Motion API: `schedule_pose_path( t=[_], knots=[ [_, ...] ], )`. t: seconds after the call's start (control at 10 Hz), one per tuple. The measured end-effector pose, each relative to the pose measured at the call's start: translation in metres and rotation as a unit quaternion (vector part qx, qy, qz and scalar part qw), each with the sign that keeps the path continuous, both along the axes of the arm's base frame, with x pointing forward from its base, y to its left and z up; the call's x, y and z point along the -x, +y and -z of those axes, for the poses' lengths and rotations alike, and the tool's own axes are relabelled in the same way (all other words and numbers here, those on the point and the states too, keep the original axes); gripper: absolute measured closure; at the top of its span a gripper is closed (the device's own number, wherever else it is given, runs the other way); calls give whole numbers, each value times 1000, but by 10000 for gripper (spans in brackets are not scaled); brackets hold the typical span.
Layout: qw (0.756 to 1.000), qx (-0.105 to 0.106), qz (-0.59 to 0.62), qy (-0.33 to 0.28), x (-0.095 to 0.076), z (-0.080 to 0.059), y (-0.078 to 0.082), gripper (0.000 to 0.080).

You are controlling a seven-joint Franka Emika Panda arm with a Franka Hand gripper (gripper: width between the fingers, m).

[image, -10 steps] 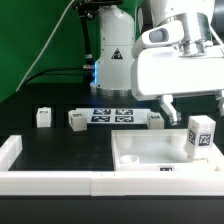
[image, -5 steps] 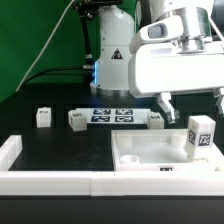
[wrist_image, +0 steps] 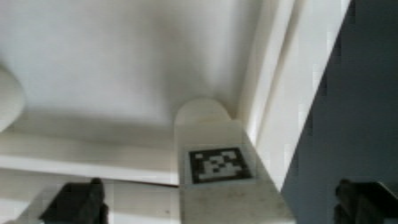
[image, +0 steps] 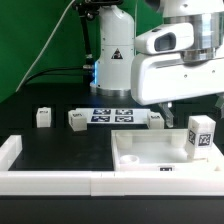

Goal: Assemble one leg

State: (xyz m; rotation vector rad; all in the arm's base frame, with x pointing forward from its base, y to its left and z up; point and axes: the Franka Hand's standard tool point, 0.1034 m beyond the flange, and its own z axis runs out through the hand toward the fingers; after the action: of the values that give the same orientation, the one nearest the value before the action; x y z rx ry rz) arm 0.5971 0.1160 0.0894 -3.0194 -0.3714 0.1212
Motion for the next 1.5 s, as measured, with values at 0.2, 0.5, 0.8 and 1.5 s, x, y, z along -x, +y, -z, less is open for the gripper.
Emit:
schedule_pose_path(
  t=[0.2,0.5,0.8,1.5],
  knots=[
    [1000,-2,10,-2,-5,1,7,150],
    [1000,-2,10,-2,-5,2,7,245],
    [1000,-2,11,-2,-5,2,6,501],
    [966,6,256,21,-6,3,3,501]
  ],
)
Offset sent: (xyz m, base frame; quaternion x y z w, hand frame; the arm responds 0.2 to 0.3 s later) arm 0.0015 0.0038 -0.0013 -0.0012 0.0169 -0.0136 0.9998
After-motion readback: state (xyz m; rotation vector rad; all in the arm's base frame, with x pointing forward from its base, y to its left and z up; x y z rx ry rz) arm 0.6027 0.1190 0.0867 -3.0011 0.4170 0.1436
